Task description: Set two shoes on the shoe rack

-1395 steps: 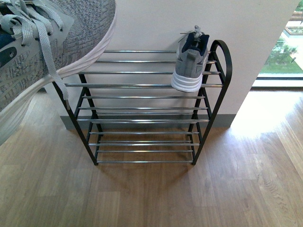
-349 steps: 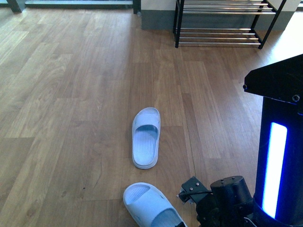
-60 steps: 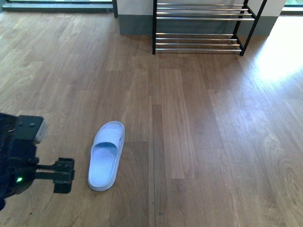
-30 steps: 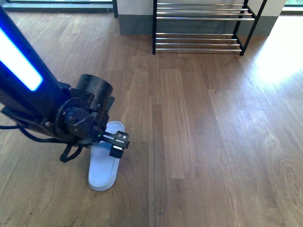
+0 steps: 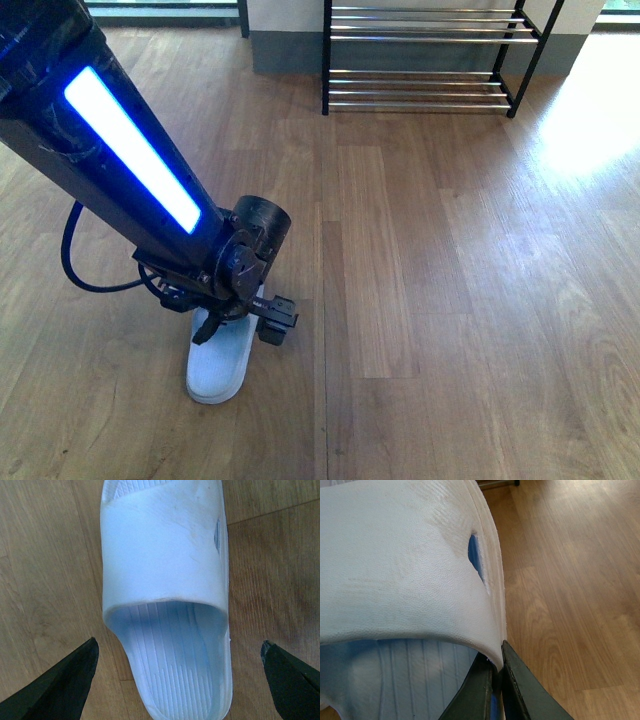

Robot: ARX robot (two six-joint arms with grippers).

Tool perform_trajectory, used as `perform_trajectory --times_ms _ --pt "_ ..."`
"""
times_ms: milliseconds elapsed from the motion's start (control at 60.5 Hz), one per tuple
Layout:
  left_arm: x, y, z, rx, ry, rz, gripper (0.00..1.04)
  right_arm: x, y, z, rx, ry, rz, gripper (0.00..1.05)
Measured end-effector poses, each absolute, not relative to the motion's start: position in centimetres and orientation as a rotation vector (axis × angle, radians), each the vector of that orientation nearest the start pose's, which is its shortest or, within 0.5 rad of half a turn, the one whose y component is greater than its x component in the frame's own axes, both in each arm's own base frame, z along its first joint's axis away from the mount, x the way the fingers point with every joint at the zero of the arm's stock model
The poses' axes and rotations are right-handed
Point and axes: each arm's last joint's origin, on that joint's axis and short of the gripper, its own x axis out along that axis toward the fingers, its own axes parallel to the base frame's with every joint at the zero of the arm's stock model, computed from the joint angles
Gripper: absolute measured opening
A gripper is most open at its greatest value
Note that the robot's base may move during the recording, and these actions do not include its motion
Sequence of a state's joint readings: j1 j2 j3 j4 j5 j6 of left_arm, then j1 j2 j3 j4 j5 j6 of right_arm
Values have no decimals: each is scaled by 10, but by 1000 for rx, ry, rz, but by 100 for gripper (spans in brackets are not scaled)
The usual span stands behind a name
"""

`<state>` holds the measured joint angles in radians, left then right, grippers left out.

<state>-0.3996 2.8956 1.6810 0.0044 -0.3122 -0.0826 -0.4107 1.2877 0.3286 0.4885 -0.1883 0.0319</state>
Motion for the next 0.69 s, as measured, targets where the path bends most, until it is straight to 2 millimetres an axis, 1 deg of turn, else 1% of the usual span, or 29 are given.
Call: perform_trajectory --times_ms 248,430,562,579,694 --pt "423 -175 -138 327 1119 -13 95 205 -84 147 170 448 -226 2" --pt "426 -185 -159 283 1139 24 95 206 -84 147 170 447 -226 2" --pt "433 -195 -162 224 1117 59 95 205 -84 147 170 448 -226 2" --pt "433 -195 -162 218 1116 61 94 205 -84 147 170 448 -226 2" --pt "440 -202 -160 176 1092 79 79 206 -84 147 170 447 -226 2"
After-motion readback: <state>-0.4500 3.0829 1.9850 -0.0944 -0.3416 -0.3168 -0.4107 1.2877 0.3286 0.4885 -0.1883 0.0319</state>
